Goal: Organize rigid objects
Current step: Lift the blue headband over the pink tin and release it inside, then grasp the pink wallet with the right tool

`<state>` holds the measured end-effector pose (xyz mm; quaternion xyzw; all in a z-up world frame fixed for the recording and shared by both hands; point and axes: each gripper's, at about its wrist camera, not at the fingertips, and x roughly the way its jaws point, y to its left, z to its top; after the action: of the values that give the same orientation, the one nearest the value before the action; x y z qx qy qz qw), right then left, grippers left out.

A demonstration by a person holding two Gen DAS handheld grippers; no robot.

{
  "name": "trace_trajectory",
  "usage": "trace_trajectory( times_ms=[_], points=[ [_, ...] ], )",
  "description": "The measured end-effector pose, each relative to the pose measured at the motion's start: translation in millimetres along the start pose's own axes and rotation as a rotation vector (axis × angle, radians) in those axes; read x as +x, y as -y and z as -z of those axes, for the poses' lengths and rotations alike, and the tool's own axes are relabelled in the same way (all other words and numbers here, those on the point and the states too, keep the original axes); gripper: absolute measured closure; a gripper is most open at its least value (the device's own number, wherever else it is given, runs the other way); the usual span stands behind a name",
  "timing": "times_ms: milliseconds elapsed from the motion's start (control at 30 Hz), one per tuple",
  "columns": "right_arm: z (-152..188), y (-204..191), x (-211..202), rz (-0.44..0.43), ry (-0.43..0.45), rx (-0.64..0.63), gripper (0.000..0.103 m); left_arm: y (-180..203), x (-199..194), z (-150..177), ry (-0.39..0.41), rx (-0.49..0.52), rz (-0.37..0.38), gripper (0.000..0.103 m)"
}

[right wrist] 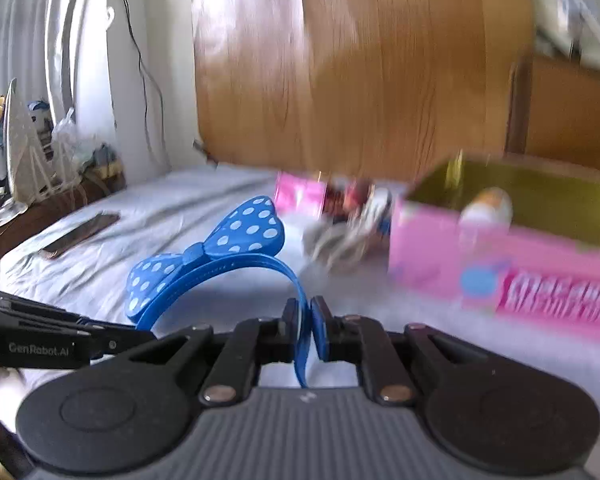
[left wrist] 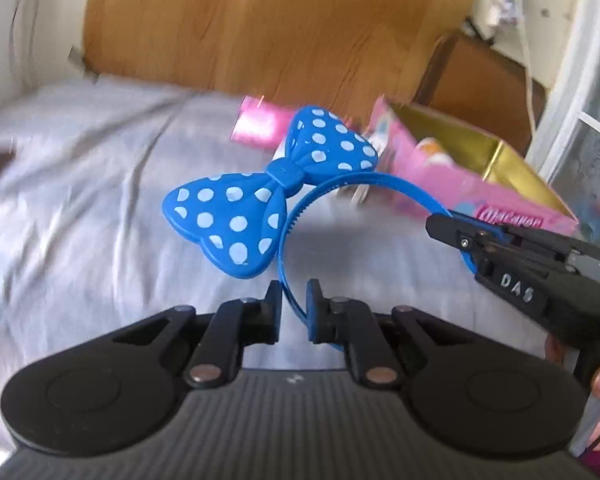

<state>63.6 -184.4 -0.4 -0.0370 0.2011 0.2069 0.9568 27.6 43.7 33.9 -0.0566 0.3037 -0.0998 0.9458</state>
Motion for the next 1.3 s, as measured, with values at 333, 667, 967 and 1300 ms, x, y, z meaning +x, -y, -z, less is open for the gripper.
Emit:
trace_trajectory(
  times_ms=[333,667,967,1300],
  points=[
    [-47.8,94.2,-16.7,0.338,0.233,0.057,0.094,105.8,74.6,-112.6,0.129,0.197,0.194,0.093],
    [-49.5,212.9,43.1,0.515,0.066,0.296,0.09,216.7,210.7,-154.8,-0.035,0.279,0.223,0.09],
    [-42.2,216.8,30.7,0.506,0.174,0.304,0.059,205.7,195.4,-148.3,-0.009,0.167,0.221,0.065],
    [-47.3,199.1,17.8,0.454,0.19,0.349,0.059,119.4,91.7,-112.1,0.058,0.173,0.137,0.065]
  ],
)
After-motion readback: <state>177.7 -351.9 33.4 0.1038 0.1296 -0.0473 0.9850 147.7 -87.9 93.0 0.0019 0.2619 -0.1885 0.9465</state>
